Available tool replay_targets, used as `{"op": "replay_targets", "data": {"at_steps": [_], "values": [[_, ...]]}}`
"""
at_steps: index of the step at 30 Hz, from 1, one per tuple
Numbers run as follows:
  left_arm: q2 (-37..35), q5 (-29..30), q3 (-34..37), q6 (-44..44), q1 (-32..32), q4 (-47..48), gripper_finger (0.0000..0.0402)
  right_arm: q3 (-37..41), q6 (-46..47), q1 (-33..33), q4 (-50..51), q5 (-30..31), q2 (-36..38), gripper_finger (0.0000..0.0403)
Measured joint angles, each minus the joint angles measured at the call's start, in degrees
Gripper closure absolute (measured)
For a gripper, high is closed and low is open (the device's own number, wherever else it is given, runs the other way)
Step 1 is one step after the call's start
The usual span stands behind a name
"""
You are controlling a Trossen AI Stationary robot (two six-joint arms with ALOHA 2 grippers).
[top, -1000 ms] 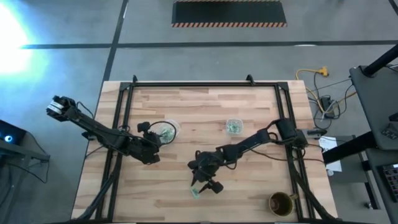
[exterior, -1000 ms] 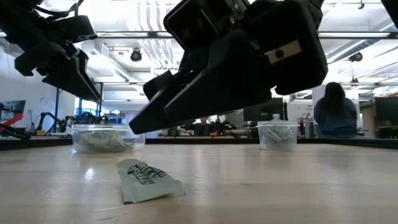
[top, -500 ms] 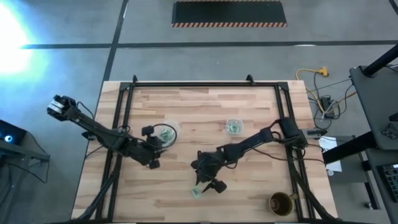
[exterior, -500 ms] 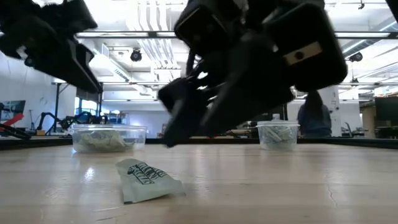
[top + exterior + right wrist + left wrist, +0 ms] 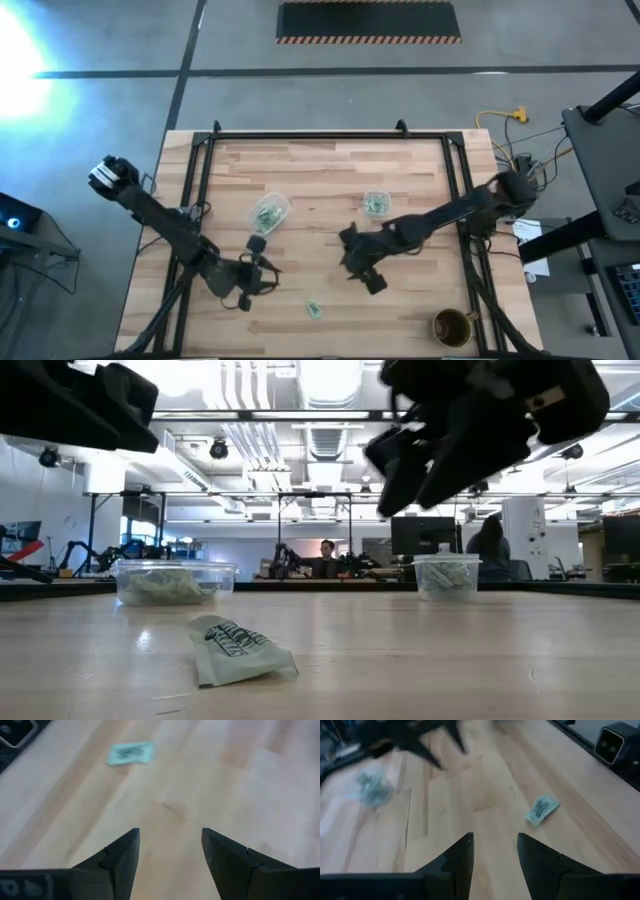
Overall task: Pick and place Stevia / Truvia into bins
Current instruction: Put the light green stevia packet into the left transparent container
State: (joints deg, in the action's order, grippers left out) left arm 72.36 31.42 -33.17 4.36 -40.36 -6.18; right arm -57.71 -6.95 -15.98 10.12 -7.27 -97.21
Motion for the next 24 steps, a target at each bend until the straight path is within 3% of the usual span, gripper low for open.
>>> {"op": "replay_targets", "data": {"at_steps": [11,14,20,24], "values": [[18.2,-4.2,-1.8,-13.2,-0.2,-22.7,0.0267,17.6,7.0,-0.3,-2.8,11.8,24.0,0.0205],[20.8,-4.6,-3.5,-14.3,0.7,-24.2,0.0267,21.6,8.7,-0.3,-2.8,13.7,29.7,0.0204],[23.5,-16.2,-6.1,-12.4,4.5,-24.5,0.0267,27.9,10.8,-0.3,-3.1,15.0,39.7,0.0204],[25.4,-20.7,-6.6,-10.2,7.0,-24.5,0.0267,30.8,11.5,-0.3,-3.6,15.0,44.7,0.0204]]}}
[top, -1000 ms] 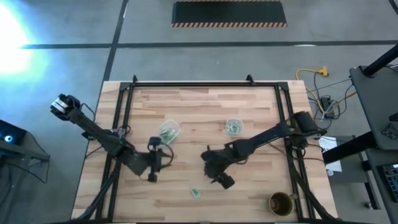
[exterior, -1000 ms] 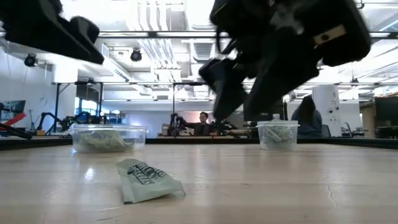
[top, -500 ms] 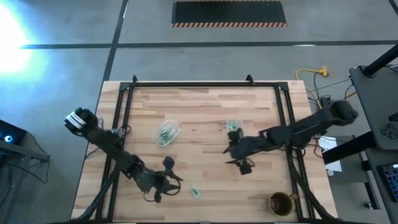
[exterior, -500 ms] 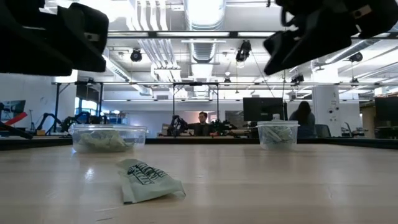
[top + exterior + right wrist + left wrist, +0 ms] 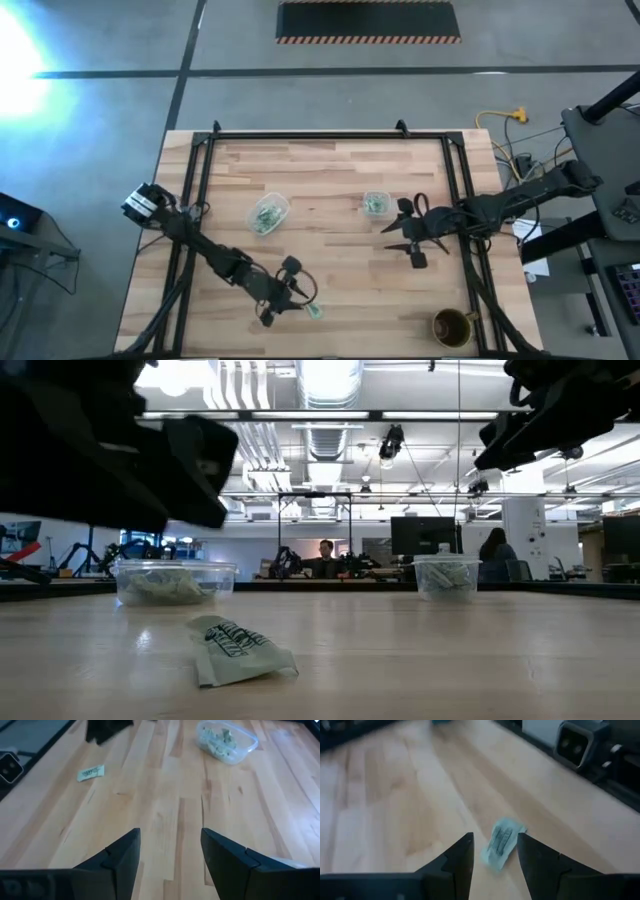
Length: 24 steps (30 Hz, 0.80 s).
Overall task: Pick and place Stevia / Truvia into bins
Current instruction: Put the light green stevia packet into the left transparent container
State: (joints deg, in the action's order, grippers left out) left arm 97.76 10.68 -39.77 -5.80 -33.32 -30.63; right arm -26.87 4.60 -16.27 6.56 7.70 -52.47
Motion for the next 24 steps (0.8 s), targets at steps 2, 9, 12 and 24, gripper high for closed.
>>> {"op": "replay_targets", "data": {"at_steps": [2,9,12,24], "values": [[1.1,-1.6,0.0,1.4,1.1,-0.1,0.0267,0.8,0.2,0.0,-0.1,0.0,1.6,0.0204],[5.3,-7.5,-2.6,5.2,4.7,-0.2,0.0267,1.2,1.1,0.0,-0.4,0.0,2.5,0.0204],[7.4,-10.8,-3.8,5.6,5.6,-0.1,0.0267,1.2,1.0,0.0,-1.2,0.0,1.7,0.0204],[10.0,-13.7,-7.5,6.6,6.2,6.9,0.0267,1.2,1.0,0.0,-1.3,-0.2,0.9,0.0204]]}}
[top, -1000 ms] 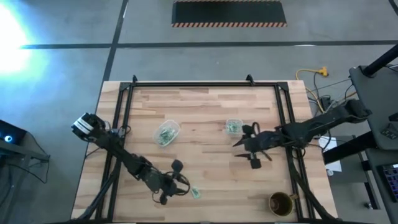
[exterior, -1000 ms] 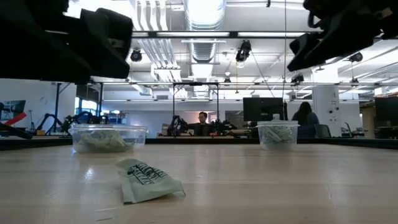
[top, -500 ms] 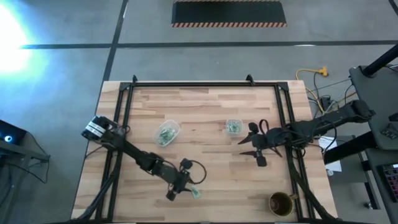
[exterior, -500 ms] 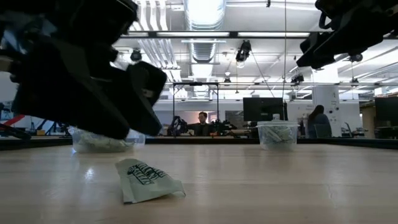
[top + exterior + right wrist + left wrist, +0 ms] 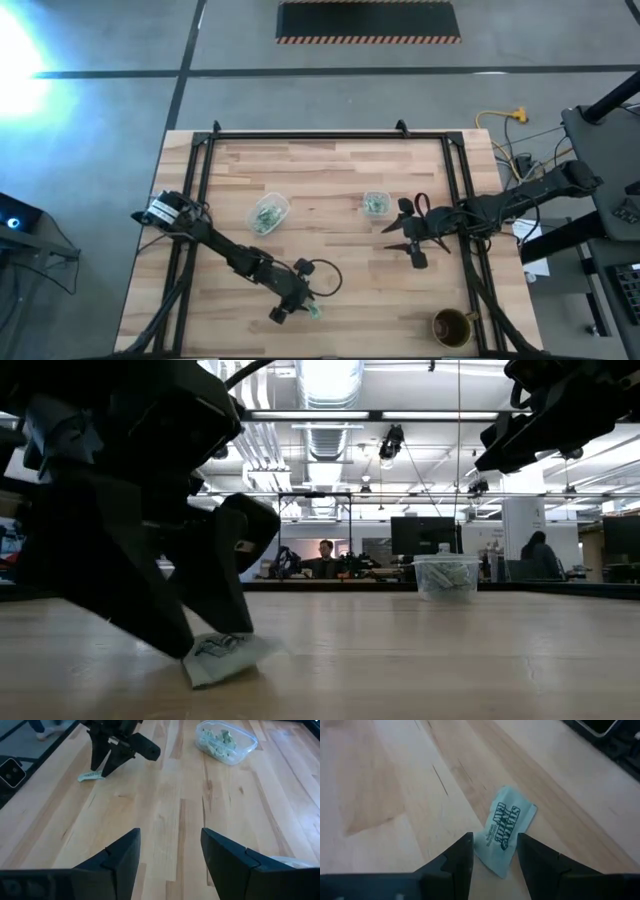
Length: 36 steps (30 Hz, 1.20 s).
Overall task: Pick and place Stevia / Truvia into bins
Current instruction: Put the light green stevia packet into the left transparent container
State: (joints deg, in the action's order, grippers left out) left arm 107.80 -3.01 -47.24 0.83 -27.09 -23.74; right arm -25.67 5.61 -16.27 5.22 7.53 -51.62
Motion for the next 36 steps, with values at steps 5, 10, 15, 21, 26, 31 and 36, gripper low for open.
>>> {"op": "replay_targets", "data": {"at_steps": [5,10,15,21,26,31,36], "values": [[0.1,0.0,-0.1,-1.2,0.0,0.8,0.0292,0.0,0.0,0.0,0.0,0.0,0.0,0.0204],[0.1,-0.3,-0.1,-2.0,0.0,0.8,0.036,0.0,0.0,0.0,0.0,0.0,0.0,0.0204],[-0.3,0.3,-0.1,-3.2,0.0,1.5,0.0394,0.0,0.0,0.0,0.0,0.0,0.0,0.0204],[-5.2,11.6,-0.9,-4.5,-0.2,7.6,0.0392,0.0,0.0,0.0,0.0,0.0,0.0,0.0204],[-13.5,27.5,-0.9,-4.3,-0.5,18.5,0.0392,0.0,0.0,0.0,0.0,0.0,0.0,0.0204],[-22.0,40.2,-0.2,-2.7,-0.4,28.6,0.0392,0.0,0.0,0.0,0.1,0.0,0.0,0.0204],[-30.0,49.0,1.9,-2.6,-0.1,34.3,0.0392,0.0,-0.1,0.0,0.1,0.0,0.0,0.0204]]}}
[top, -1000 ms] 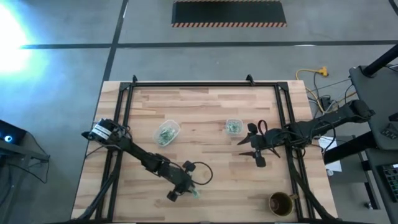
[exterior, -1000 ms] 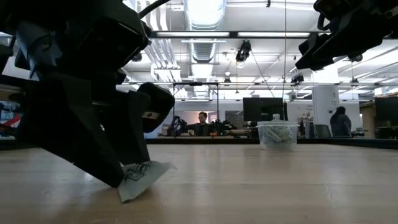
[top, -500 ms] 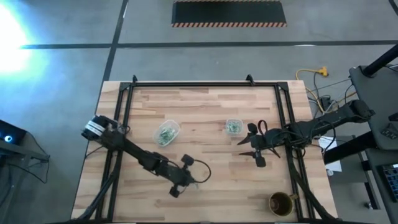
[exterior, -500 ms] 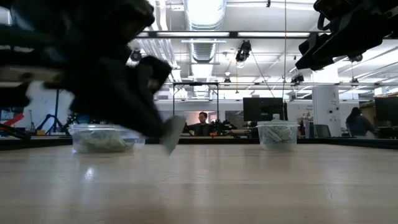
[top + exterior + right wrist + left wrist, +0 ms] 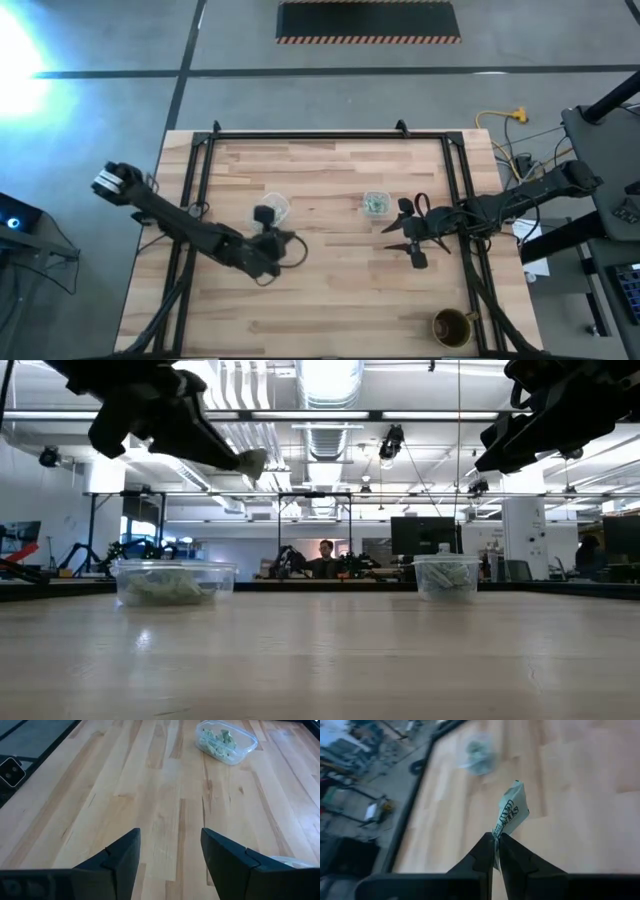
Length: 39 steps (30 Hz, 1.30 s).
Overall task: Pick and place Stevia / Truvia into bins
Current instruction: Put the light green stevia packet into the left transparent container
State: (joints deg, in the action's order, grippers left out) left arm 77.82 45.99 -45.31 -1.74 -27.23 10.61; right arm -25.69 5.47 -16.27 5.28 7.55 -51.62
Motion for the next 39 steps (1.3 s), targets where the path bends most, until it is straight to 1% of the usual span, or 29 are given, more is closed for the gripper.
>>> {"op": "replay_targets", "data": {"at_steps": [4,7,9,14,19,22,28,31,36,39], "values": [[-5.9,4.2,2.2,0.7,0.1,2.9,0.0392,0.0,0.6,0.0,0.0,0.0,0.0,0.0204],[-10.4,5.5,4.4,2.3,0.2,5.0,0.0392,0.2,0.6,0.0,0.0,0.0,0.0,0.0204],[-13.1,5.6,6.0,5.7,0.2,9.0,0.0392,0.3,0.5,0.0,0.0,0.0,0.0,0.0204],[-19.7,7.7,10.8,18.1,0.2,17.7,0.0392,0.4,0.2,0.0,0.0,0.0,0.0,0.0204],[-23.7,8.1,15.7,22.5,0.2,17.9,0.0392,0.4,0.2,0.0,-0.1,0.0,0.0,0.0204],[-24.7,8.1,17.6,24.3,0.3,17.9,0.0392,0.4,0.2,0.0,-0.2,0.0,0.0,0.0204],[-24.0,8.1,19.3,28.5,0.9,17.7,0.0392,0.4,0.1,0.0,-0.3,0.0,0.0,0.0204],[-22.8,8.1,20.4,28.2,1.7,13.8,0.0392,0.4,0.1,0.0,-0.3,0.0,0.0,0.0204],[-20.4,7.0,21.0,27.4,3.0,12.0,0.0389,0.5,0.1,0.0,-0.4,0.0,0.0,0.0204],[-19.0,5.3,21.0,25.2,3.4,9.6,0.0374,0.5,0.1,0.0,-0.4,0.0,0.0,0.0204]]}}
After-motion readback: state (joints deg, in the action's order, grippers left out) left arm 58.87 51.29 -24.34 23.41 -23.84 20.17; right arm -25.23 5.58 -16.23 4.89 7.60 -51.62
